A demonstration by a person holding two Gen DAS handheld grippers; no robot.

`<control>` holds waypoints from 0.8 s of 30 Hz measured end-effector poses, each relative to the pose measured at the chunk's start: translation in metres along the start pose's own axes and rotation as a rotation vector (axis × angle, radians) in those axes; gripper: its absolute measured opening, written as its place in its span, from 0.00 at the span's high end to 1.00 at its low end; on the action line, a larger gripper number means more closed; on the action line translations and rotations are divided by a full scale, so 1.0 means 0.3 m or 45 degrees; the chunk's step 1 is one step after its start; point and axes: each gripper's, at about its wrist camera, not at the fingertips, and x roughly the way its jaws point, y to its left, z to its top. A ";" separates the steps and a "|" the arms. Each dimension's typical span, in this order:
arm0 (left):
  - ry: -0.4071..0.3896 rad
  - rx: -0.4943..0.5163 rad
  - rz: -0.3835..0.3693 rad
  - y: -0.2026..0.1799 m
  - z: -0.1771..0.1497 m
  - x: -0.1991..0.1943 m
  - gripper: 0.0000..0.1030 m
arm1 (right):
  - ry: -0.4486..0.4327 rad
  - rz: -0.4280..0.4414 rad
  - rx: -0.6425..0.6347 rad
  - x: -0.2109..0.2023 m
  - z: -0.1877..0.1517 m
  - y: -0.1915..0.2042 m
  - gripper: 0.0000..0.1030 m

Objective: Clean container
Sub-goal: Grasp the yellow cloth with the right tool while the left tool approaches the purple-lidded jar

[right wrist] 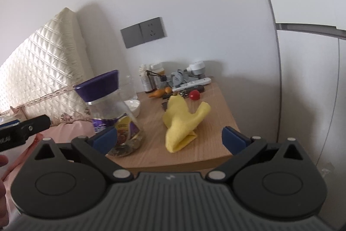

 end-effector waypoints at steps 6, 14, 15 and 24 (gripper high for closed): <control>0.030 -0.033 -0.082 -0.012 -0.011 0.121 0.00 | -0.020 -0.014 -0.005 0.061 0.008 -0.048 0.00; 0.059 0.008 -0.120 -0.001 -0.037 0.320 0.00 | 0.041 0.048 -0.050 0.238 0.036 -0.072 0.00; 0.069 -0.003 -0.122 0.005 -0.039 0.340 0.00 | 0.058 0.069 -0.054 0.266 0.043 -0.074 0.01; 0.052 0.107 -0.141 -0.047 -0.074 0.468 0.00 | 0.095 0.126 -0.051 0.453 0.099 -0.087 0.18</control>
